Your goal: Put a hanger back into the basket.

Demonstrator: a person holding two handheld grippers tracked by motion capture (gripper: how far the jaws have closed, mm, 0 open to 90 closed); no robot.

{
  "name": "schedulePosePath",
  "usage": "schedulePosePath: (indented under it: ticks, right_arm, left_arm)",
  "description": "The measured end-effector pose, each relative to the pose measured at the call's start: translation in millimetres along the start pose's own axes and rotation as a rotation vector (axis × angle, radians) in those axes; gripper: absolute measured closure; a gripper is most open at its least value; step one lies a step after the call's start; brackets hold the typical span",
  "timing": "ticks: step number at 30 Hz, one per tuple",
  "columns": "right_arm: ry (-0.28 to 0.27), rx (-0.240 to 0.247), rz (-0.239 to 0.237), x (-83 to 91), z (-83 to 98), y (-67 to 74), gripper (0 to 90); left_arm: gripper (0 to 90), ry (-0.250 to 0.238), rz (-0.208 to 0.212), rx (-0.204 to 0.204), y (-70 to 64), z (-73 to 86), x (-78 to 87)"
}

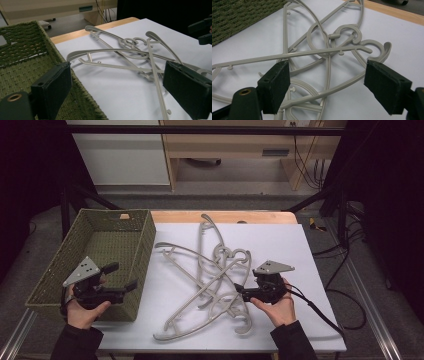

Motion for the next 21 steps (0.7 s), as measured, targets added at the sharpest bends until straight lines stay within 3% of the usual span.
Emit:
schedulePosePath:
  ticks: [10,14,21]
  right_arm:
    - [-0.021,0.029,-0.014,3.3,2.0,-1.6,15.0]
    - [-0.05,0.015,-0.026,6.9,3.9,-6.1,12.9]
    - [-0.098,0.015,-0.02,15.6,8.0,-14.8,10.0]
  left_arm:
    - [9.7,0.04,0.049,-0.046,-25.3,-6.2,-12.6]
    - [10.8,0.062,0.075,-0.062,-37.8,-7.8,-21.0]
    - [11.8,0.134,0.128,-0.118,-67.0,-10.3,-40.7]
Point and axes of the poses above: each handheld gripper's, and its own axes: x roughly backward along the jaws, z roughly out of its underside, y roughly to its left, the point moved 1 cm from there along -x, roughly forward along the jaws, and after that the axes turned 10 degrees about y, right-handed, at the moved point
